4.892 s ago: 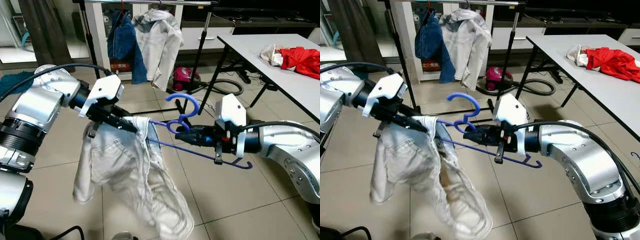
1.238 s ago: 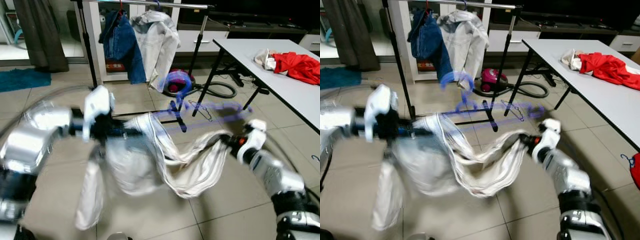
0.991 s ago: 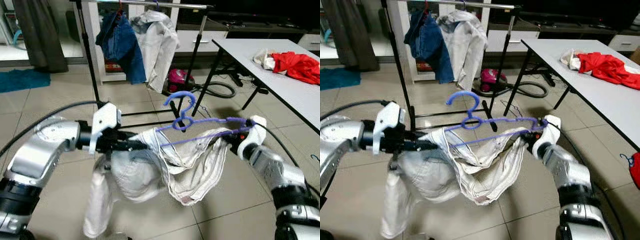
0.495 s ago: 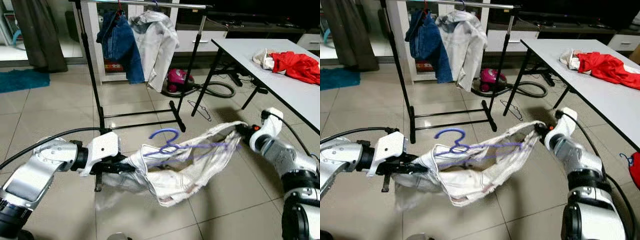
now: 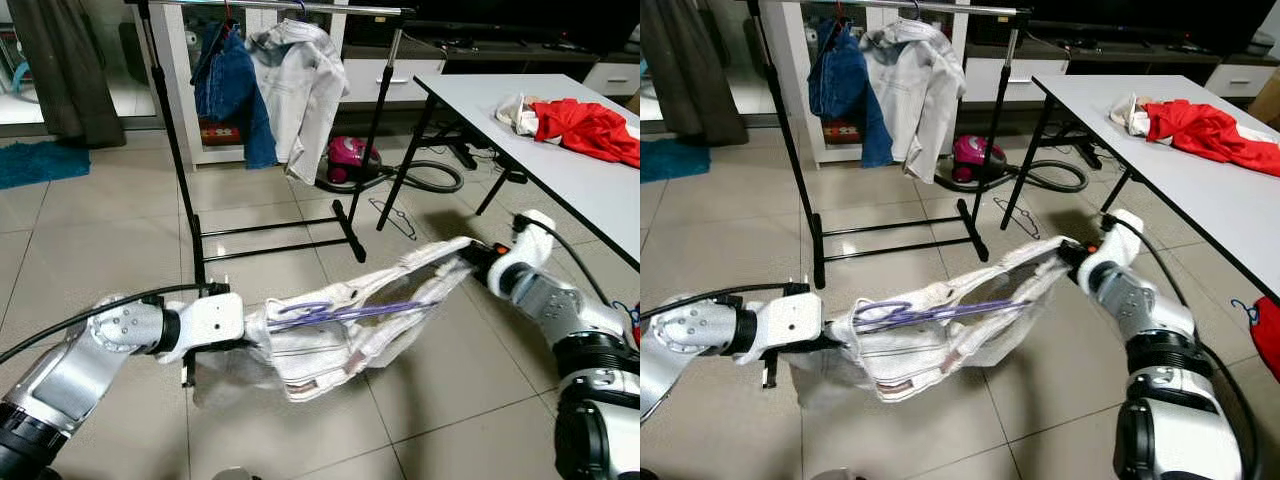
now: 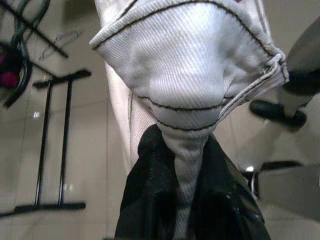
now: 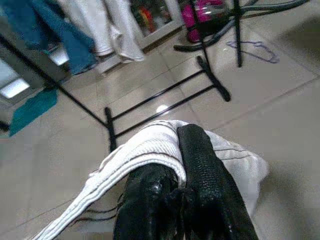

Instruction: Hang hanger

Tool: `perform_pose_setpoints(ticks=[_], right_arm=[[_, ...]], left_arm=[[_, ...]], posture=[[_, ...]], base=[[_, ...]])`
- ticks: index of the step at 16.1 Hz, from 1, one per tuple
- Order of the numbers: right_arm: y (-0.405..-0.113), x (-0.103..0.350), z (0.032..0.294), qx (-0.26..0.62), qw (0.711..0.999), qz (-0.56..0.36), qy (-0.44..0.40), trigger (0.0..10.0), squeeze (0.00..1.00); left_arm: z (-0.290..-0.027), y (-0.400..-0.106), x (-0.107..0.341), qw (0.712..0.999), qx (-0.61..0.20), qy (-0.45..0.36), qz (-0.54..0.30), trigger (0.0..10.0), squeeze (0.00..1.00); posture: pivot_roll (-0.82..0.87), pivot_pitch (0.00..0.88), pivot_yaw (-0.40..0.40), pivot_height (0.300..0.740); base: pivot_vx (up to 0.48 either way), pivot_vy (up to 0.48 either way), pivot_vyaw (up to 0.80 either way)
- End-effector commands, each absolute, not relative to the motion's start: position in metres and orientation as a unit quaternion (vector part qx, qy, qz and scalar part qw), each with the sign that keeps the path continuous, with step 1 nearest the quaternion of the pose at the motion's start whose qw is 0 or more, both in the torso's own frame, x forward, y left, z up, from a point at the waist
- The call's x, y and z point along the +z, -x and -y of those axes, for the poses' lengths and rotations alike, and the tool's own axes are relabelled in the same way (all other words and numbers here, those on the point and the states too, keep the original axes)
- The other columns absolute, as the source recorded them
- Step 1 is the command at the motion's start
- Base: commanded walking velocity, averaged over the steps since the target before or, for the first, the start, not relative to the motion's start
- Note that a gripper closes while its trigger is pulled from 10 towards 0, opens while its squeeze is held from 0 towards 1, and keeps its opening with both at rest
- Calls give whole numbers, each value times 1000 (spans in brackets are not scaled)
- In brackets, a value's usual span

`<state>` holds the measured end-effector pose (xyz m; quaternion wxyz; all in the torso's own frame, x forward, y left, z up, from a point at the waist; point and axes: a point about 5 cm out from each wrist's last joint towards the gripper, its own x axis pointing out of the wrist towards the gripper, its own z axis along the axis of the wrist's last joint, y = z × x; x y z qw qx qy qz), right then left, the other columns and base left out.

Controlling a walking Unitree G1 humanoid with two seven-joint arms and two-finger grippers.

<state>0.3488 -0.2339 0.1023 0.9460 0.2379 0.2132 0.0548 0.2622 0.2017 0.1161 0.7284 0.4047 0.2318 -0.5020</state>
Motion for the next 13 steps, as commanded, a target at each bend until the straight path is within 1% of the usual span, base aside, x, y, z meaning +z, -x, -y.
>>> perform_pose_setpoints(ticks=[1, 4, 5, 6, 8, 9, 10, 11, 13], right_arm=[[-356, 129, 241, 58, 957, -164, -233, 0, 0], [-356, 136, 234, 71, 957, -156, -233, 0, 0], [-356, 137, 234, 71, 957, -155, -232, 0, 0], [-356, 137, 235, 70, 958, -155, -232, 0, 0], [-354, 136, 236, 67, 958, -158, -229, 0, 0], [-353, 136, 236, 67, 958, -159, -228, 0, 0], [-352, 137, 235, 70, 958, -159, -230, 0, 0], [-351, 139, 231, 75, 956, -157, -237, 0, 0], [-351, 142, 219, 91, 951, -154, -252, 0, 0]], left_arm=[[-211, -267, 111, 728, -475, -420, -259, 0, 0], [-221, -278, 106, 734, -429, -447, -279, 0, 0], [-222, -280, 107, 739, -418, -450, -276, 0, 0], [-224, -286, 110, 759, -392, -447, -265, 0, 0], [-229, -290, 111, 775, -363, -446, -263, 0, 0], [-236, -294, 112, 792, -327, -442, -264, 0, 0], [-240, -297, 113, 803, -303, -441, -262, 0, 0], [-244, -303, 116, 824, -260, -438, -248, 0, 0], [-240, -314, 124, 844, -224, -444, -201, 0, 0]], posture=[[80, 0, -98, 740], [77, 0, -96, 740], [77, 0, -96, 740], [70, 0, -91, 740], [76, 0, -97, 740], [76, 0, -97, 740], [76, 0, -97, 740], [76, 0, -97, 740], [81, 0, -105, 740]], base=[[0, 0, 0], [0, 0, 0], [0, 0, 0], [0, 0, 0], [0, 0, 0], [0, 0, 0], [0, 0, 0], [0, 0, 0], [0, 0, 0]])
